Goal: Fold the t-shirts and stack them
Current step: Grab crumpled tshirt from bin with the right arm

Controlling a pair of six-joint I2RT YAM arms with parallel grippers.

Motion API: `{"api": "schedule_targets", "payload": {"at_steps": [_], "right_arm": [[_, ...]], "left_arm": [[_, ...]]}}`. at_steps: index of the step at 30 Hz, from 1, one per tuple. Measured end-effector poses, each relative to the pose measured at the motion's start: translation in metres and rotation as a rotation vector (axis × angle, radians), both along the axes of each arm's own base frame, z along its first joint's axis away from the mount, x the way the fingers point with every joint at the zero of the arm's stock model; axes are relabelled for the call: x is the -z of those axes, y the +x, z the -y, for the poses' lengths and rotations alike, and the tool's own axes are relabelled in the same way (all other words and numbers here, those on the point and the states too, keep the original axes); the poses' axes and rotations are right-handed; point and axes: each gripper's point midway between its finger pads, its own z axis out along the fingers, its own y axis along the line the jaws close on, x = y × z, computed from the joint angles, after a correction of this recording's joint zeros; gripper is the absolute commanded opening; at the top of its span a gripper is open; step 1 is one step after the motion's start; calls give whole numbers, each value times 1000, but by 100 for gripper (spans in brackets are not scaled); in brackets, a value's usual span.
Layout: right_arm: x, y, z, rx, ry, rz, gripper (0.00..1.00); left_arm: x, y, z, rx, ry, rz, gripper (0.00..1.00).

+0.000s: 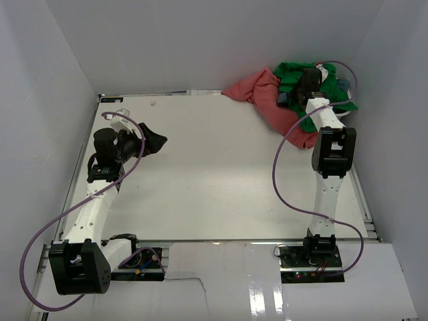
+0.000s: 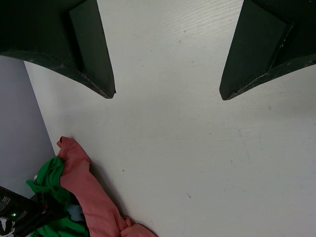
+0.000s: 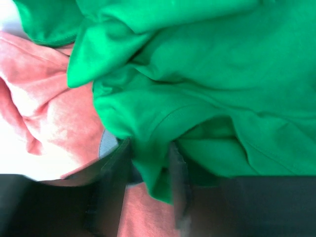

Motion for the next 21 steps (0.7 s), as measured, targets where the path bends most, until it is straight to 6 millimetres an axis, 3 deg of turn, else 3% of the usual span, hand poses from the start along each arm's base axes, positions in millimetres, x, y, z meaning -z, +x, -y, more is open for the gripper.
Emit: {"api": "schedule_targets", "payload": {"at_steps": [2, 14, 18, 21], "right_arm": [[-2, 2, -1, -6, 5, 12, 10], [-18, 9, -12, -90, 50, 64, 8], [-56, -2, -26, -202, 101, 127, 8], [-107, -28, -38, -279, 115, 190, 8]], "left_arm": [[0, 0, 0, 0, 0, 0, 98], [0, 0, 0, 0, 0, 0, 98], [0, 0, 0, 0, 0, 0, 98], [0, 0, 0, 0, 0, 1, 98]]}}
